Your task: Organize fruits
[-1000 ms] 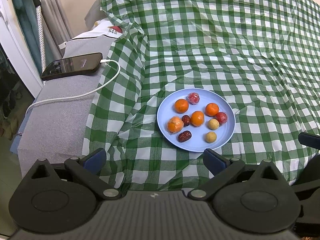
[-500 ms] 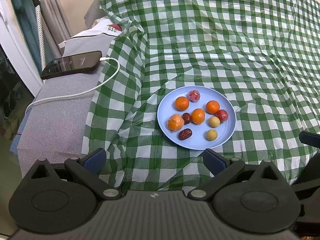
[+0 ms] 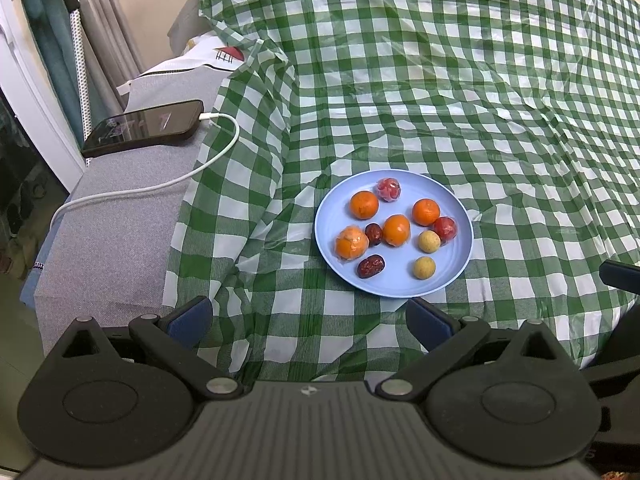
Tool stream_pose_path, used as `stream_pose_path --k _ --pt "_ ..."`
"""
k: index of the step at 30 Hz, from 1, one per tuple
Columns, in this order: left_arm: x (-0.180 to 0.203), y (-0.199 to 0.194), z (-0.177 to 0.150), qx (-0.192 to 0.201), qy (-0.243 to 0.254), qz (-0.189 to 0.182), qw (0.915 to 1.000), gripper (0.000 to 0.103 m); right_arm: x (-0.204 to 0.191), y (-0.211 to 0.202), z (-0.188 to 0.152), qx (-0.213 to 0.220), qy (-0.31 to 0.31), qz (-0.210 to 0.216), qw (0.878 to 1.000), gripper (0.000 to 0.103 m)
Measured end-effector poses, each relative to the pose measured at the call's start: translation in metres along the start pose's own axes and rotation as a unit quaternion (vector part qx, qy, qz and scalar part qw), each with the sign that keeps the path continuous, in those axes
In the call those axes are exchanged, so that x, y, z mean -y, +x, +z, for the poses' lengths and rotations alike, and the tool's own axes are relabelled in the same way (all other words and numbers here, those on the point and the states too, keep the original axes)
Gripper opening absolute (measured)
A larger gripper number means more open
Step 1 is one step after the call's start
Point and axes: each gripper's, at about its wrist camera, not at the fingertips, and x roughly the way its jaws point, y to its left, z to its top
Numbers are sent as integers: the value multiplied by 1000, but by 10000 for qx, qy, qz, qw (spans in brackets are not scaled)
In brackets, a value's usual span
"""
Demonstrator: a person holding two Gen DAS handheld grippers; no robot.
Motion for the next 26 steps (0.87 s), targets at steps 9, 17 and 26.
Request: stream_pose_path --k 9,17,26 --pt "0 1 -1 -19 25 0 10000 103 0 0 0 -2 1 0 10000 102" --pt "0 3 -1 -67 33 23 10000 103 0 0 0 -4 1 2 10000 102" --pt "1 3 1 -124 11 39 9999 103 2 0 -2 42 27 50 10000 102"
